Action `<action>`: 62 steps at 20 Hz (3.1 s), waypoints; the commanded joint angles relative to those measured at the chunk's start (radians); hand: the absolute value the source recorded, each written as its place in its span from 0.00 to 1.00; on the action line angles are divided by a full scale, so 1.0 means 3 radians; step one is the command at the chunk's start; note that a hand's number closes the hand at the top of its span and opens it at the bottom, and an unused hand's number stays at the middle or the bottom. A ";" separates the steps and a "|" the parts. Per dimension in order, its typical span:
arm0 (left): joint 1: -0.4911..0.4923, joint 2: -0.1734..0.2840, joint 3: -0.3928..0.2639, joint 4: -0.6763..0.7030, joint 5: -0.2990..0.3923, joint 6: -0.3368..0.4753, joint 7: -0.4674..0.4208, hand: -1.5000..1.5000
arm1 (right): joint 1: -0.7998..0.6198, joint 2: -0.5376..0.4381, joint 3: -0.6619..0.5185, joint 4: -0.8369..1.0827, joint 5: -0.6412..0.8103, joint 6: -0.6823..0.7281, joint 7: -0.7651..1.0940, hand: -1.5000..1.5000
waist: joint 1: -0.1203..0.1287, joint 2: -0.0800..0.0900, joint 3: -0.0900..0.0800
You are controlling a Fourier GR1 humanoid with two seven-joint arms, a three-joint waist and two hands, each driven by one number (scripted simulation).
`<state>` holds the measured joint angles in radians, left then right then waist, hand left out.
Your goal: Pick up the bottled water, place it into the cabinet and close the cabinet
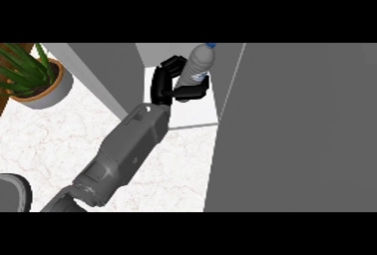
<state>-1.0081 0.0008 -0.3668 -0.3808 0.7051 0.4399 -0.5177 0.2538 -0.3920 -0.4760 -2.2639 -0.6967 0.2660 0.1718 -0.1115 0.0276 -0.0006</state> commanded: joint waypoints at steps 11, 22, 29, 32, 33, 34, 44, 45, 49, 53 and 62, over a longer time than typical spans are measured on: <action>-0.0176 -0.0003 0.0328 0.0655 0.0246 -0.0146 -0.0398 1.00 | 0.0000 0.0014 -0.0050 0.0030 -0.0122 0.0142 -0.0005 0.00 | -0.0067 0.0058 -0.0005; -0.0361 0.0059 0.0465 0.0945 0.0267 -0.0339 -0.0468 1.00 | -0.0025 0.0019 -0.0126 0.0123 -0.0124 0.0203 -0.0055 0.00 | -0.0080 0.0086 -0.0002; -0.0413 0.0032 0.0517 0.1038 0.0270 -0.0209 -0.0669 0.00 | -0.0054 -0.0015 -0.0178 0.0090 -0.0213 0.0220 -0.0040 0.00 | -0.0137 0.0110 -0.0006; -0.0525 0.0029 0.0545 0.1048 0.0288 -0.0224 -0.0593 0.00 | -0.0098 -0.0005 -0.0181 0.0237 -0.0240 0.0256 -0.0078 0.00 | -0.0144 0.0127 -0.0001; -0.0512 0.0000 0.0540 0.1078 0.0276 -0.0145 -0.0650 0.00 | -0.0058 -0.0046 -0.0170 0.0172 -0.0229 0.0269 -0.0016 0.00 | -0.0125 0.0103 -0.0004; -0.0589 0.0007 0.0562 0.1063 0.0294 -0.0122 -0.0630 0.00 | -0.0137 -0.0056 -0.0165 0.0172 -0.0281 0.0222 -0.0010 0.00 | -0.0139 0.0121 -0.0006; -0.0661 0.0029 0.0446 0.1155 0.0145 -0.0129 -0.0672 0.00 | -0.0125 -0.0034 -0.0159 0.0198 -0.0189 0.0305 -0.0056 0.00 | -0.0125 0.0109 -0.0004; -0.0650 0.0074 0.0420 0.1163 0.0117 -0.0255 -0.0615 0.00 | -0.0122 -0.0033 -0.0161 0.0216 -0.0188 0.0310 -0.0055 0.00 | -0.0117 0.0112 -0.0005; -0.0687 0.0000 0.0180 0.1181 -0.0131 -0.0343 -0.0719 0.00 | -0.0155 -0.0059 -0.0145 0.0168 -0.0214 0.0287 -0.0011 0.00 | -0.0147 0.0111 -0.0004; -0.0684 -0.0002 0.0289 0.1054 -0.0038 -0.0355 -0.0917 1.00 | -0.0054 0.0026 -0.0126 0.0066 -0.0182 0.0337 -0.0039 0.00 | -0.0130 0.0068 -0.0005; -0.0484 -0.0002 0.0349 0.0869 0.0044 -0.0605 -0.1073 1.00 | -0.0108 -0.0062 -0.0140 0.0051 -0.0156 0.0342 0.0075 0.00 | 0.0020 0.0011 -0.0003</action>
<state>-1.1678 0.0004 -0.2635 -0.1039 0.7144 0.2816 -0.8263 0.2288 -0.3961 -0.5128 -2.2400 -0.7420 0.3693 0.1776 -0.1231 0.0382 -0.0018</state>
